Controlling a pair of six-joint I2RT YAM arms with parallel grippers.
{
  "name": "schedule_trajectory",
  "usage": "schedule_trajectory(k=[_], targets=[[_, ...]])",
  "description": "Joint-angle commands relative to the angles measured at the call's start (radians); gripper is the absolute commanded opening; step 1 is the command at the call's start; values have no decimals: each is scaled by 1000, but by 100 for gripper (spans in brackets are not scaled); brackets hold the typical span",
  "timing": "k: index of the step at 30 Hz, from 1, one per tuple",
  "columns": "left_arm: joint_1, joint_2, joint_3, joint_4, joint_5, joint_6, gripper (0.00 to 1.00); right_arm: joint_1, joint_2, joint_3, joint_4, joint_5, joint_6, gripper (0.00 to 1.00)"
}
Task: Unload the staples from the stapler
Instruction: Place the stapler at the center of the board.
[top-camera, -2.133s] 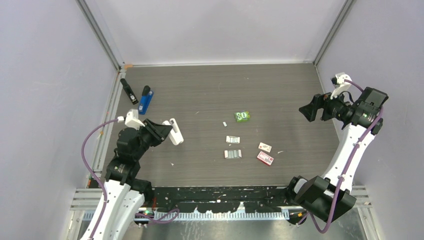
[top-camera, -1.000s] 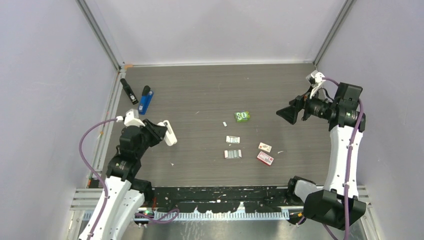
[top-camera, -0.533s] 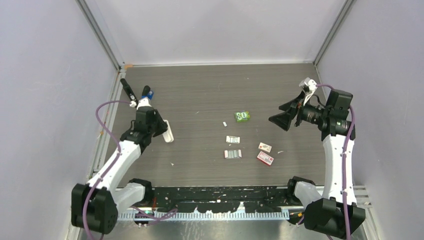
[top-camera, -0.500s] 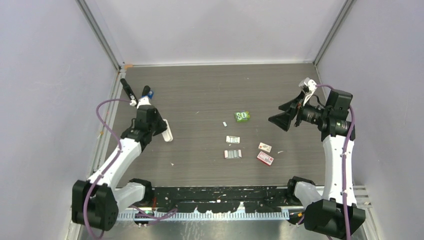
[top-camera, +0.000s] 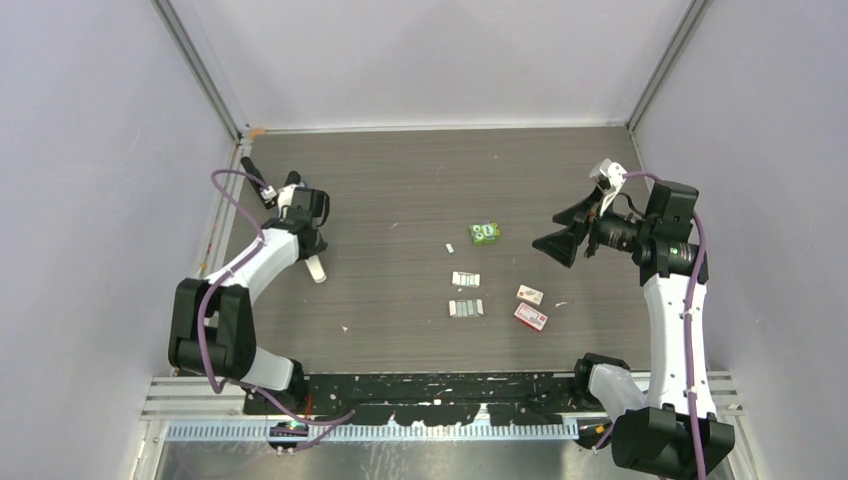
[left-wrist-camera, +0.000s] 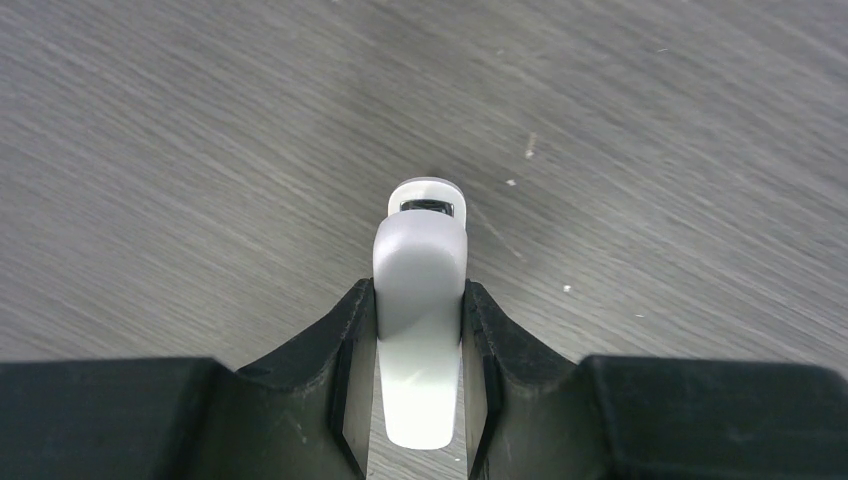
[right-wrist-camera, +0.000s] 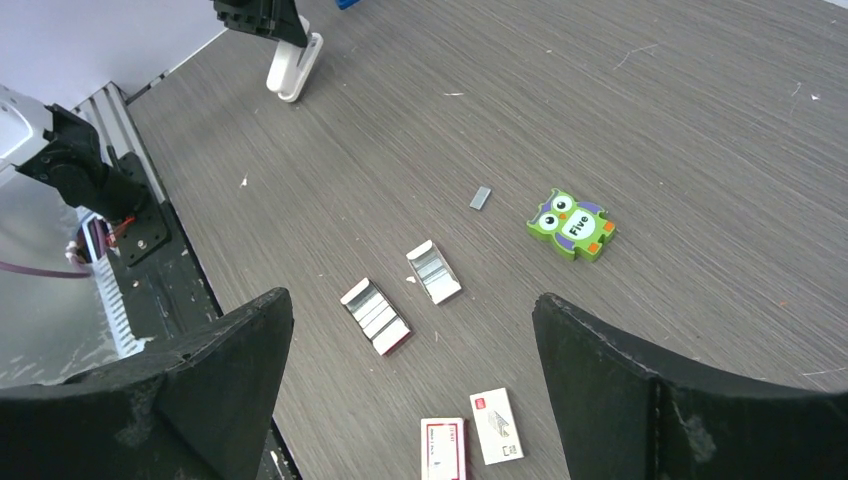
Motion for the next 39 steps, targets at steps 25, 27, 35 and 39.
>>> schedule_trajectory(k=[25,27,35,39], targets=[[97,77,15,8,79,-133,69,5,32,2,-67,30,-119,94],[97,44,14,7,90,-132,73,3,31,1,-69,34,-120,94],[97,-130,0,0,174,-100,84,0,18,-6,-70,32,-129,95],[97,-246,-28,10,221,-67,86,0,20,-5,-75,30,-136,95]])
